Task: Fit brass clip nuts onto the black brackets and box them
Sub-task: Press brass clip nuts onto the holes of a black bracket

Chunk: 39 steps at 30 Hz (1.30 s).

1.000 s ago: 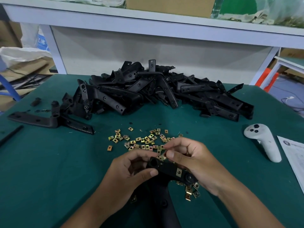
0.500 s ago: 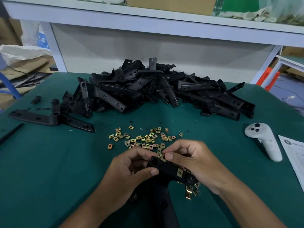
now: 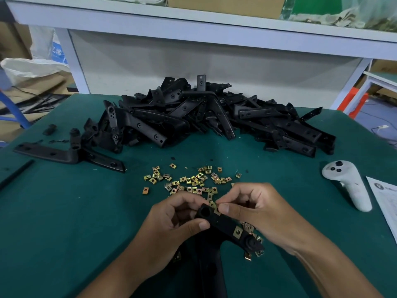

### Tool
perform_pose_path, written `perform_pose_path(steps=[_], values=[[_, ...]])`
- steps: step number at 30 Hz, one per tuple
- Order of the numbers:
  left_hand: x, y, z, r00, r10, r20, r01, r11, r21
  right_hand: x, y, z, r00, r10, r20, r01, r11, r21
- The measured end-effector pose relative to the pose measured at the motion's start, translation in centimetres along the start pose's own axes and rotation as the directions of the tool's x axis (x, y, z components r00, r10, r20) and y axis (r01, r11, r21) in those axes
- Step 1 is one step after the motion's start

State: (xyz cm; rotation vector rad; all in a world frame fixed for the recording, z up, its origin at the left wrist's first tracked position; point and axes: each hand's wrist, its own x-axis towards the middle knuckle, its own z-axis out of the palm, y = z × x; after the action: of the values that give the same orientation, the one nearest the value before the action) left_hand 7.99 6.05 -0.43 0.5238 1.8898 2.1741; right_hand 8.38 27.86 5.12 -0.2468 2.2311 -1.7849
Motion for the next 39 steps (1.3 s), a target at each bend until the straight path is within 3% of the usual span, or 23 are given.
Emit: perform_pose_path(steps=[7, 14, 18, 22, 27, 31, 34, 39], values=[[0.1, 0.1, -0.3, 1.000, 0.012, 0.003, -0.012, 1.000, 0.013, -0.1, 0.0, 0.5, 1.000, 0.001, -0.013, 0.000, 0.998, 0.059], [0.0, 0.2, 0.1, 0.996, 0.041, -0.083, -0.041, 0.999, 0.008, 0.2, 0.4, 0.7, 0.994, 0.096, 0.044, -0.100, 0.987, 0.124], [0.0, 0.2, 0.1, 0.995, 0.041, -0.091, -0.040, 0.999, 0.014, 0.1, 0.5, 0.2, 0.992, 0.061, 0.112, -0.070, 0.995, 0.075], [0.2, 0.5, 0.0, 0.990, 0.048, -0.131, -0.044, 0.998, 0.038, -0.1, 0.1, -0.4, 0.980, 0.030, 0.195, -0.013, 0.996, -0.086], [-0.1, 1.0, 0.0, 0.981, 0.108, -0.160, -0.107, 0.994, 0.014, -1.2, -1.3, -1.8, 0.991, -0.111, -0.072, 0.067, 0.889, -0.454], [-0.5, 1.7, 1.4, 0.975, 0.162, -0.149, -0.158, 0.987, 0.040, -4.6, -1.9, -1.6, 0.941, -0.290, -0.178, 0.163, 0.843, -0.512], [-1.0, 2.6, 4.0, 0.977, 0.211, -0.032, -0.208, 0.975, 0.082, -9.0, -1.8, -2.0, 0.895, -0.359, -0.266, 0.140, 0.790, -0.596], [-1.7, 3.9, 10.3, 0.938, 0.304, 0.168, -0.301, 0.953, -0.042, -17.6, -1.6, -2.6, 0.761, -0.471, -0.447, 0.096, 0.762, -0.640]])
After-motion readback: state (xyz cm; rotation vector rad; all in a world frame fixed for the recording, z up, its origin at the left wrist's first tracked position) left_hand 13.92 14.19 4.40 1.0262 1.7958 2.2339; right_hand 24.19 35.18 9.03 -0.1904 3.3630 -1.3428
